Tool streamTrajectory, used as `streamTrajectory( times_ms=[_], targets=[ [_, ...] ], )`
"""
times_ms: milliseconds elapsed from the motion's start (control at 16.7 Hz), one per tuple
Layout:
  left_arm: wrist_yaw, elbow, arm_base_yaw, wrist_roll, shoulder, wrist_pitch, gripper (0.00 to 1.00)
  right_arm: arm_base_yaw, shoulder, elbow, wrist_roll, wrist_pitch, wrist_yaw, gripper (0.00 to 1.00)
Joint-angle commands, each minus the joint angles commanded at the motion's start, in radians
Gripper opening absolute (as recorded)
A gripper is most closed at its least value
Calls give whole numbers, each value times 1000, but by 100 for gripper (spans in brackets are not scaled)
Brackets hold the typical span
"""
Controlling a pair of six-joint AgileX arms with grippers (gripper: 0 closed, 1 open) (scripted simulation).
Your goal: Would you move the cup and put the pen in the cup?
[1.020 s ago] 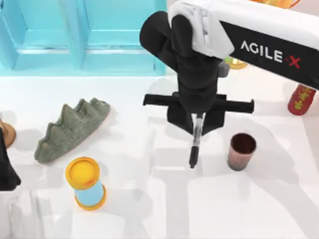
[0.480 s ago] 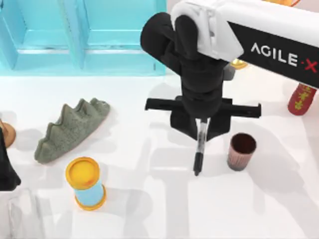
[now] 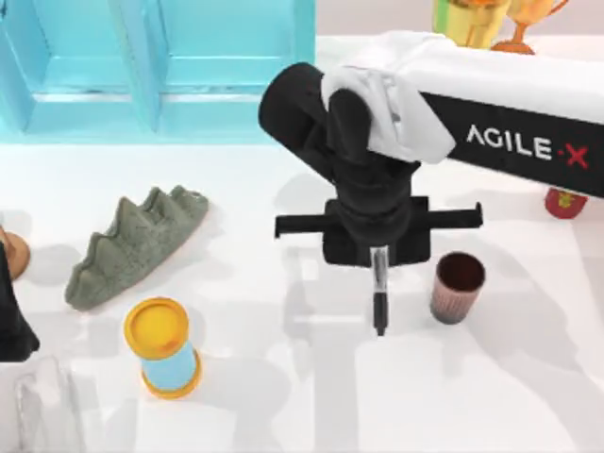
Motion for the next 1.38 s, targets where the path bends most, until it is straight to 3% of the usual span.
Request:
streamTrajectory(
  times_ms=[360,1080,1380],
  targets=[
    [0,0,0,0,0,0,100,68,-126,-251,-223,530,253,0],
    [0,0,0,0,0,0,100,270,-402,-844,-797,1805,876,0],
    [0,0,0,0,0,0,100,347,-481,-1034,-998,2217,1092,0]
  ],
)
